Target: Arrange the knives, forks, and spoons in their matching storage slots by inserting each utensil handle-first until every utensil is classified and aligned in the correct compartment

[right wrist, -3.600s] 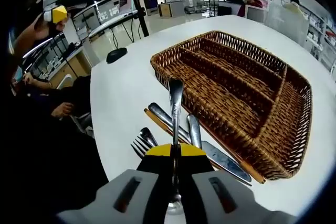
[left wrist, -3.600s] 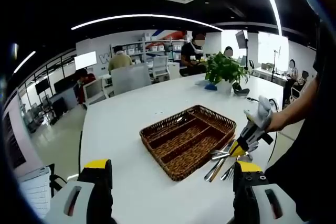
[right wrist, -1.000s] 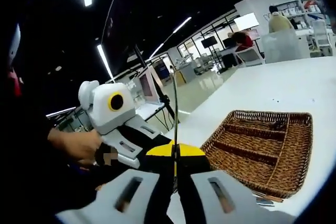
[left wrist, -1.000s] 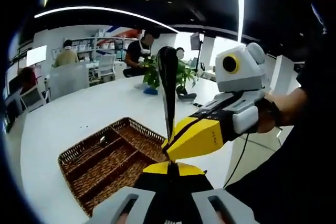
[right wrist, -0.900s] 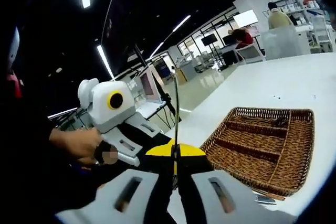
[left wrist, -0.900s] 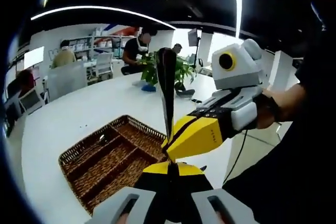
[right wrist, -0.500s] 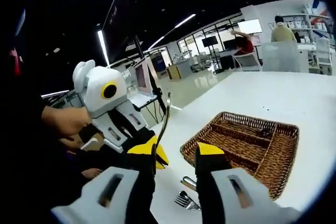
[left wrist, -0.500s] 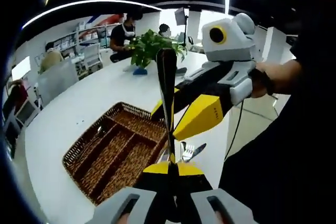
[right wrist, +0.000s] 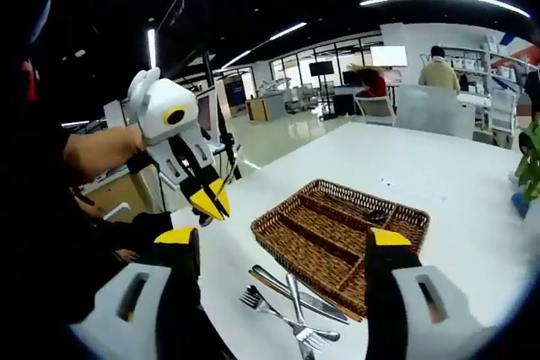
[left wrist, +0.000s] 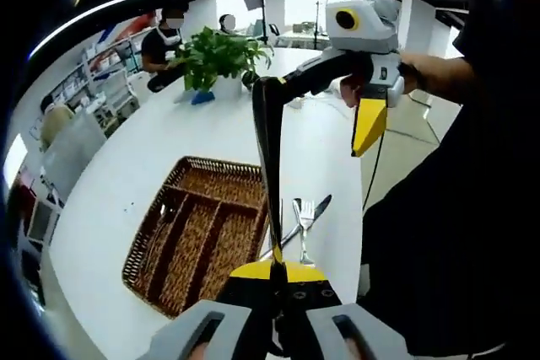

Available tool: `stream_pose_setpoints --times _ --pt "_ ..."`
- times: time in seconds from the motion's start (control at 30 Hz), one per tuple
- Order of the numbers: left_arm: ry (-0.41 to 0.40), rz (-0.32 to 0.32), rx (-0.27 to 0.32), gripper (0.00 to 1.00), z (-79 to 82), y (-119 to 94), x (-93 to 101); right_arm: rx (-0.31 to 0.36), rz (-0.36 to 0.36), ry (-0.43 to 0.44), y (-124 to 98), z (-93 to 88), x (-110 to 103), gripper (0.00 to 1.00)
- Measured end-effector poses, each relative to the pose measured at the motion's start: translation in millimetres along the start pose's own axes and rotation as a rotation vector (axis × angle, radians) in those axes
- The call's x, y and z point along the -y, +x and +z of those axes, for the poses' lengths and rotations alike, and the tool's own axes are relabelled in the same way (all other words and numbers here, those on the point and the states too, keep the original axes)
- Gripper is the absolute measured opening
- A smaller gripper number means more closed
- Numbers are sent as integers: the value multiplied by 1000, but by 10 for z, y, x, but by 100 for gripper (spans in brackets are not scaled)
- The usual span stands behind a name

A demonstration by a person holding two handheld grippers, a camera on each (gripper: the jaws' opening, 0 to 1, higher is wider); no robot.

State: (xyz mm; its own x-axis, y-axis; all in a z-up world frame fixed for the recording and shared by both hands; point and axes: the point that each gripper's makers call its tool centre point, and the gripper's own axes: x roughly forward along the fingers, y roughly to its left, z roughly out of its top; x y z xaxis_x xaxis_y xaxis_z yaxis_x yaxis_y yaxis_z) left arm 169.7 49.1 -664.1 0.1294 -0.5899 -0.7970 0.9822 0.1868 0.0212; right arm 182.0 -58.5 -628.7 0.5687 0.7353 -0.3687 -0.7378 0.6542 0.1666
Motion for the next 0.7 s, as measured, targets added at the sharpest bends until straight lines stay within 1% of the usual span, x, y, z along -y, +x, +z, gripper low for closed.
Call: stream_pose_setpoints --times 0.1,0.13,0.27,0.33,0.4,0.47,0.63,0.7 --pt "19 4 -10 0 30 -35 -49 -2 -45 -4 -98 -33 117 94" --pt "29 1 -17 0 39 -49 -67 -4 -66 0 -137 -54 176 95" --pt "78 -3 -66 0 39 -86 -113 -9 -93 10 -226 -90 267 96" --pt "99 -14 -83 0 62 -109 -114 -8 -114 13 -269 -102 318 99" --pt "117 -24 -82 0 108 -132 -120 -15 -135 8 -299 -125 360 99" --pt "144 -27 -95 0 130 -141 -141 -23 -143 6 -316 -151 384 99" --pt "199 -63 -167 0 95 -127 -165 -29 -167 0 -355 -167 400 99" --pt "207 -75 -192 0 79 -123 -162 -35 -178 -8 -377 -185 415 99"
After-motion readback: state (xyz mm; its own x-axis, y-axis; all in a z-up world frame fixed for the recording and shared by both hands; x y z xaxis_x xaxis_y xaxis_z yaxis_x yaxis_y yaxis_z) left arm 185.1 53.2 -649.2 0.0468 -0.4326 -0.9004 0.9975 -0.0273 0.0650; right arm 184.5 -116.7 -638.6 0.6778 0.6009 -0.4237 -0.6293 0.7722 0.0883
